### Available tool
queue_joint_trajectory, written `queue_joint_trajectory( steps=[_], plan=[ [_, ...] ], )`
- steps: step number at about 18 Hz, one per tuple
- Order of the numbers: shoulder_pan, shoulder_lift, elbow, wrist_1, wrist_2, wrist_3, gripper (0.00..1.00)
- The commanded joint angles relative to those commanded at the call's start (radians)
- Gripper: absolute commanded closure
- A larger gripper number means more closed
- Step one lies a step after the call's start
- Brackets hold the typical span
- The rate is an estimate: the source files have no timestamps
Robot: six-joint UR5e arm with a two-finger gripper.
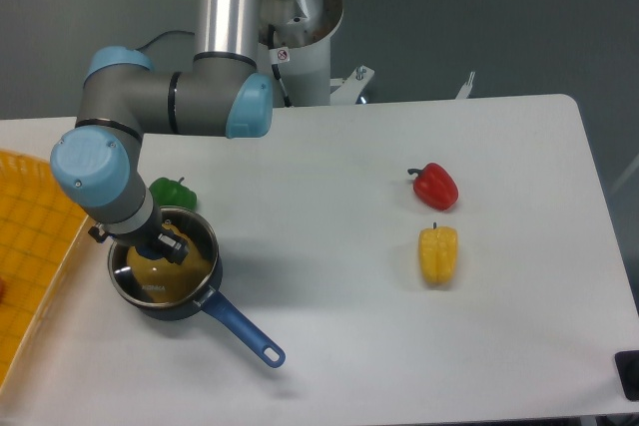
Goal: Close the pot lid
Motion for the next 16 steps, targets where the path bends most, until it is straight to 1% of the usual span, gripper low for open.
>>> queue_joint_trajectory(
  steps=[4, 7, 9, 11, 16],
  plan=[
    [0.0, 0.0, 0.002, 0.0, 0.0, 0.0, 0.61],
    [0.0, 0.0, 0.002, 0.0, 0.002, 0.0, 0.53],
    [0.0, 0.0, 0.002, 0.0, 0.0, 0.0, 0.5],
    [-0.002, 0.0, 0.002, 0.0, 0.0, 0.0, 0.39],
    [0.0, -0.002, 0.0, 0.005, 0.0, 0.0, 0.38]
  ],
)
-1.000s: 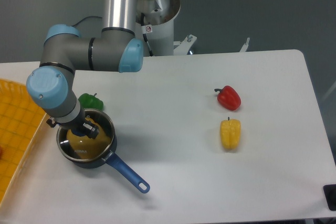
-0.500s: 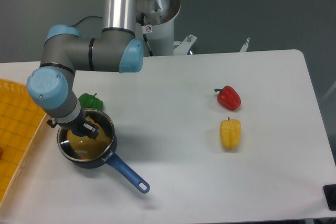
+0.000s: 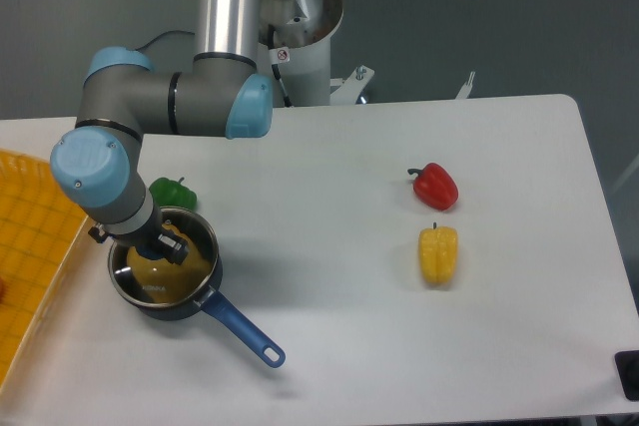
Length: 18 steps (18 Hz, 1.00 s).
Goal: Close the pot lid
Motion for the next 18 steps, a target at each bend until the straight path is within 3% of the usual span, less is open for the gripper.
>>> queue_joint_trajectory(
  steps=[4, 5, 14, 18],
  plan=[
    [-0.002, 0.0, 0.002, 0.0, 0.0, 0.0, 0.34],
    [0.0, 0.0, 0.0, 0.0, 0.002, 0.002, 0.27],
    [0.0, 0.002, 0.002, 0.0, 0.0, 0.003, 0.18],
    [0.0, 0.008, 0.002, 0.0, 0.003, 0.011, 0.01]
  ],
)
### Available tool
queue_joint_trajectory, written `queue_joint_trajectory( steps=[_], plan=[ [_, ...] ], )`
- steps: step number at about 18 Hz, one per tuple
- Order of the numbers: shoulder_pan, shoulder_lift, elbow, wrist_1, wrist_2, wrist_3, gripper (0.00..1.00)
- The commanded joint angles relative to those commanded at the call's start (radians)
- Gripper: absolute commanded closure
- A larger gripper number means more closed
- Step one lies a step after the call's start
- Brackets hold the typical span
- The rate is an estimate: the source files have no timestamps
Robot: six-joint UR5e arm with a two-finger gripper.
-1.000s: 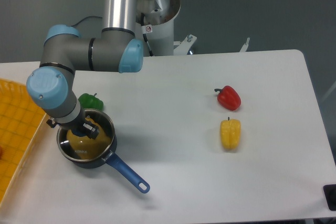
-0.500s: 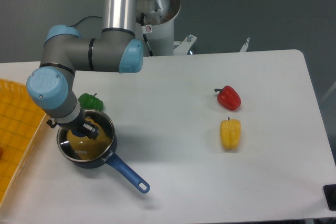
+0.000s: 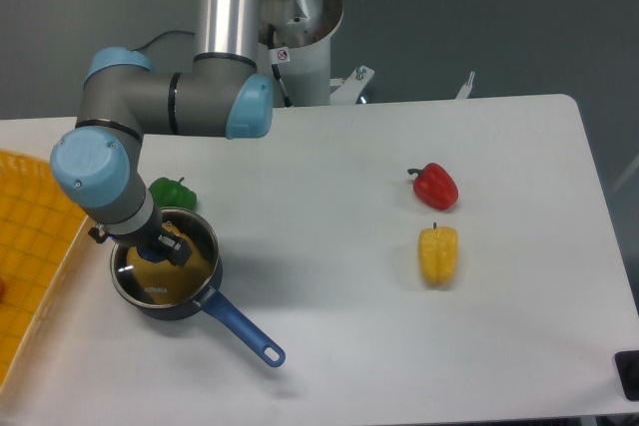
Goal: Close the pot lid
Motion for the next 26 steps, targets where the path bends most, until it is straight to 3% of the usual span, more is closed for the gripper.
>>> queue_joint_trajectory(
  steps=[3, 6, 9, 19, 22, 26],
  plan=[
    [0.015, 0.04, 0.002, -0.009, 0.002, 0.05, 0.0],
    [0.077, 0.087, -0.005, -0.037, 0.023, 0.269, 0.0],
    [0.149, 0.113, -0.018, -0.08, 0.129, 0.53, 0.0],
    [0.481, 0.225, -0.051, -0.129, 0.138, 1.193, 0.0],
    [0.546, 0.256, -0.072, -0.132, 0.138, 1.275, 0.0],
    [0.545, 0.282, -0.089, -0.144, 0.133, 1.279, 0.0]
  ],
)
